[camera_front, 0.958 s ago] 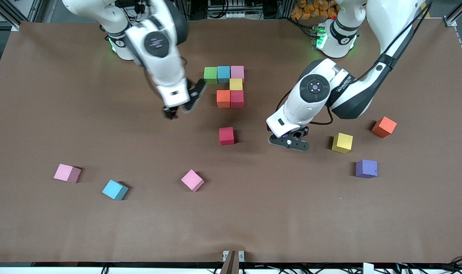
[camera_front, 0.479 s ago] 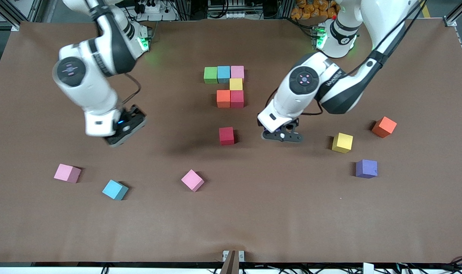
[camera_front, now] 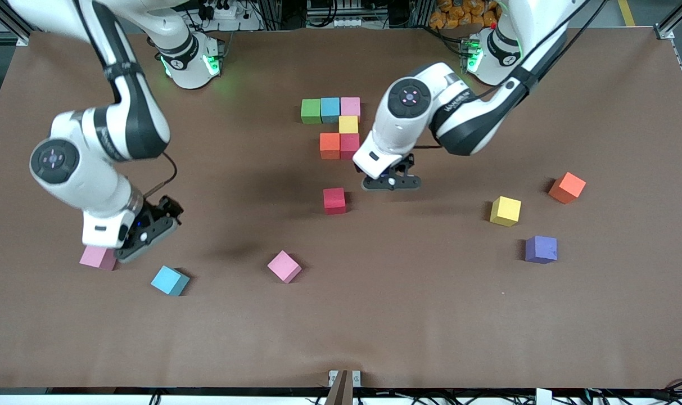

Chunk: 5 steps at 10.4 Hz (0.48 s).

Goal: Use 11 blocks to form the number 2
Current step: 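Place the purple cube below the orange cube while the right gripper reaches cyan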

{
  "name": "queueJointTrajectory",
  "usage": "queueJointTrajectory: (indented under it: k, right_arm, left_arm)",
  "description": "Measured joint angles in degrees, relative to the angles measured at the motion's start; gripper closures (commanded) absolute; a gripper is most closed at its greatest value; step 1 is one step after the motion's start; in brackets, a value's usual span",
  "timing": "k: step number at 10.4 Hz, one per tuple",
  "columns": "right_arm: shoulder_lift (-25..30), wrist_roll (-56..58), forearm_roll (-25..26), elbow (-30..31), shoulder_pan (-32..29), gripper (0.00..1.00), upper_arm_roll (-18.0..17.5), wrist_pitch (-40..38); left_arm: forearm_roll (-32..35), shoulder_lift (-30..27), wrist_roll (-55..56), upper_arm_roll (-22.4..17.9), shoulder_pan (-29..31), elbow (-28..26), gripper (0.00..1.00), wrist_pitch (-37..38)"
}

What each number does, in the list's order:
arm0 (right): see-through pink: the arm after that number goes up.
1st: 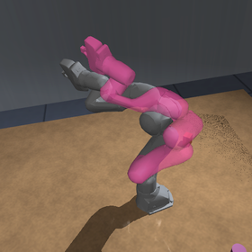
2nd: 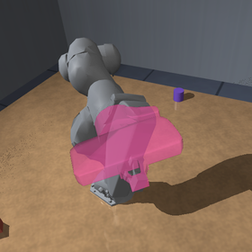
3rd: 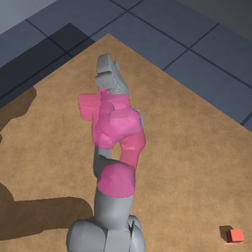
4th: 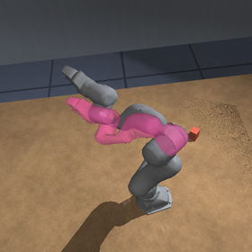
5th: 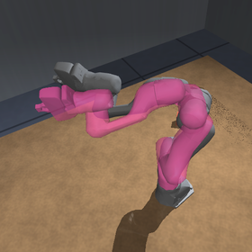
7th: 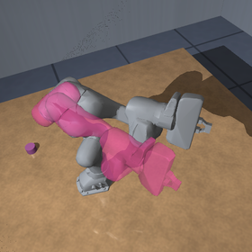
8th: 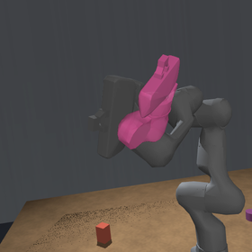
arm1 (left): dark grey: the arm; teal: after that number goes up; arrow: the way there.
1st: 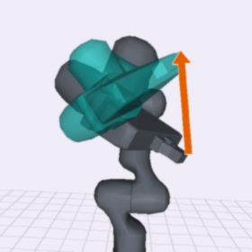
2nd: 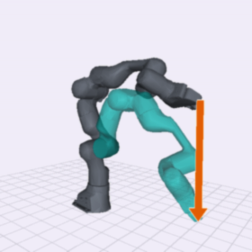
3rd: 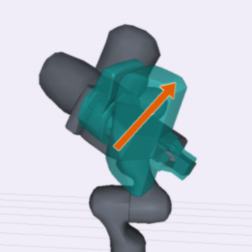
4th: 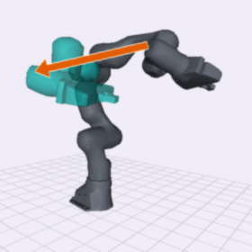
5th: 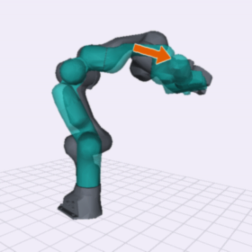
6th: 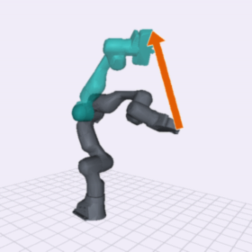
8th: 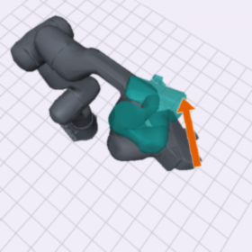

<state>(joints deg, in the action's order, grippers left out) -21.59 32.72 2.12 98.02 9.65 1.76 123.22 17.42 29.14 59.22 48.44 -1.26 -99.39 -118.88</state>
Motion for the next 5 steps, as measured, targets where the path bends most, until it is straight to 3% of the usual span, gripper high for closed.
queueJointTrajectory:
  k: [5]
  right_arm:
    - [-8.68, 6.07, -0.02, -7.33, -4.43, 0.00, -0.02, 0.94]
  left_arm:
    - [-0.04, 2.42, 22.10, 0.04, -6.82, 1.93, 1.00, -0.59]
